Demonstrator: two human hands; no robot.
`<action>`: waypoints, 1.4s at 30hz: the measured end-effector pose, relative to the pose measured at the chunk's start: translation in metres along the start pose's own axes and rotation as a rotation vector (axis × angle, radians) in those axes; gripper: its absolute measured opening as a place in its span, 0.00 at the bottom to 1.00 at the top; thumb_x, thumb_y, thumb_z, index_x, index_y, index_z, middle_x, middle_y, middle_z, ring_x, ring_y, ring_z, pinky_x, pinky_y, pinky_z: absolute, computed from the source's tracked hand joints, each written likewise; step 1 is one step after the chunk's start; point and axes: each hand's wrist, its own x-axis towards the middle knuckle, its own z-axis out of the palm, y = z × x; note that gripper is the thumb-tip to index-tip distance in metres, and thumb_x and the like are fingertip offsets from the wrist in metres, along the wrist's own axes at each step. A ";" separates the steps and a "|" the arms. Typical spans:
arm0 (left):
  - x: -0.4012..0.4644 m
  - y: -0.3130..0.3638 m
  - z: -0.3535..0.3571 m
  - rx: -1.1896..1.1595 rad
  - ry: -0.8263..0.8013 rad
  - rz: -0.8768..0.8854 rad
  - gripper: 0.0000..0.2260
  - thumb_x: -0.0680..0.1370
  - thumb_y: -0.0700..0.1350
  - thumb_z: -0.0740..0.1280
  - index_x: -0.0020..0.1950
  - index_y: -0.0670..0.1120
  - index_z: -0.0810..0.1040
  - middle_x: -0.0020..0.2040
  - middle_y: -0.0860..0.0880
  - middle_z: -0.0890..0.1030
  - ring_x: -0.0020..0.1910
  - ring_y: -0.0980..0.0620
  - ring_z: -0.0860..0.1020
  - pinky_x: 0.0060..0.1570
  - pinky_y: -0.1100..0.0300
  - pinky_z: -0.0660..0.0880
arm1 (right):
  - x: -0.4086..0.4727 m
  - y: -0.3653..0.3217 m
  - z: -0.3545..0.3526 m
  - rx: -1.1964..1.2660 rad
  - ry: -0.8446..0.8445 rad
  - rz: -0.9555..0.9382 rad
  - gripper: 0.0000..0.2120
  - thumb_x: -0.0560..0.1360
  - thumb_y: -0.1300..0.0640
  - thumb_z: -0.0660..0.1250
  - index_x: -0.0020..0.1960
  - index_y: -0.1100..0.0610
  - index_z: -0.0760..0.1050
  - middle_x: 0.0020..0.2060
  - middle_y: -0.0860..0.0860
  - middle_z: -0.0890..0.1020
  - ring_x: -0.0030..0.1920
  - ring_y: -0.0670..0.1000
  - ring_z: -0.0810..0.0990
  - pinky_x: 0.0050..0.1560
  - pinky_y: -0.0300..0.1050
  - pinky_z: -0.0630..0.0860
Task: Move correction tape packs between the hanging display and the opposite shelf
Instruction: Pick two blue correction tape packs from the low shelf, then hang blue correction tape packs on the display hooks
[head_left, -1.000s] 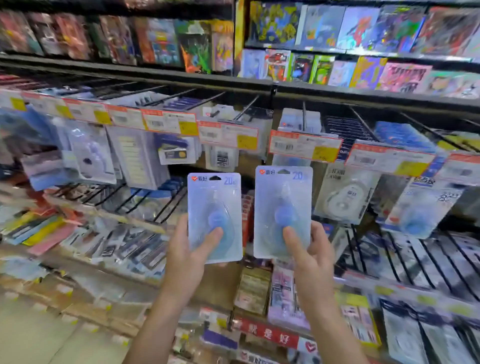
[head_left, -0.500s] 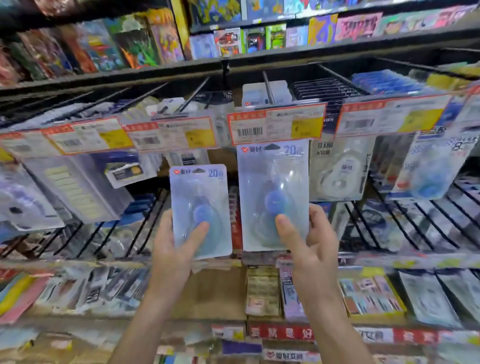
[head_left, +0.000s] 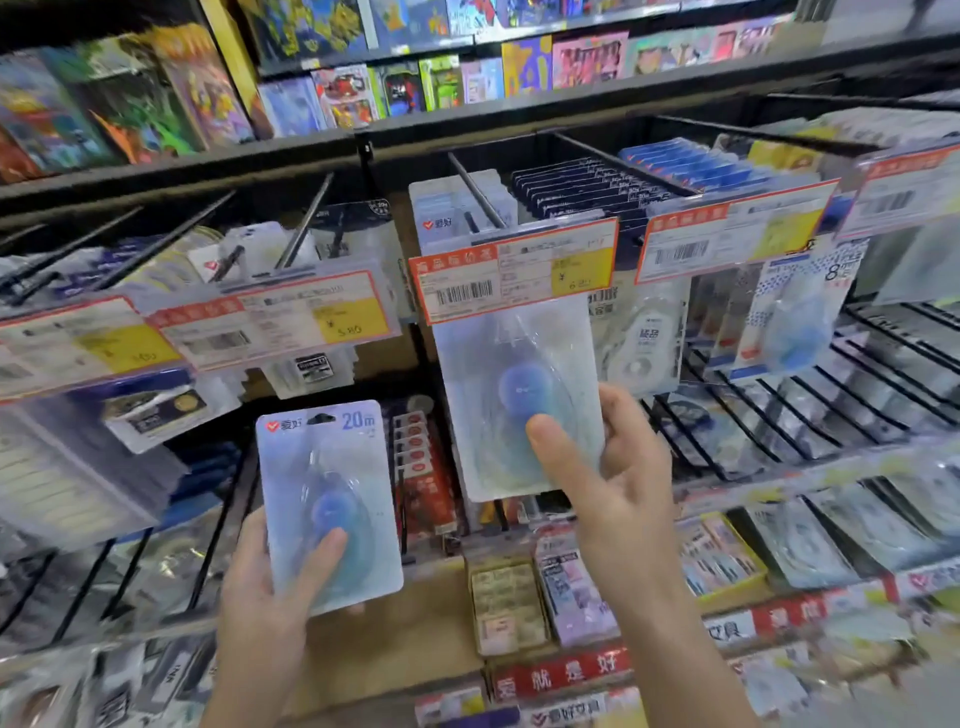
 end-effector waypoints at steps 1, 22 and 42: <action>0.001 0.002 -0.002 0.007 -0.004 -0.001 0.17 0.71 0.43 0.70 0.59 0.52 0.78 0.52 0.49 0.85 0.49 0.50 0.84 0.42 0.56 0.82 | 0.000 0.000 0.004 -0.003 0.005 0.002 0.11 0.76 0.54 0.72 0.56 0.57 0.77 0.45 0.51 0.85 0.46 0.50 0.85 0.44 0.41 0.80; -0.002 0.012 -0.005 0.045 -0.020 0.035 0.15 0.70 0.44 0.70 0.56 0.53 0.77 0.49 0.49 0.82 0.43 0.54 0.83 0.31 0.60 0.81 | -0.001 0.003 0.015 -0.019 0.008 -0.031 0.12 0.76 0.54 0.69 0.58 0.58 0.77 0.47 0.49 0.84 0.47 0.47 0.84 0.45 0.40 0.80; 0.016 0.009 -0.009 0.102 -0.019 0.080 0.21 0.66 0.59 0.74 0.57 0.61 0.78 0.56 0.44 0.82 0.56 0.37 0.80 0.56 0.30 0.75 | 0.022 0.038 0.004 -0.015 -0.072 -0.111 0.07 0.77 0.60 0.67 0.54 0.56 0.74 0.43 0.42 0.82 0.44 0.43 0.81 0.45 0.37 0.76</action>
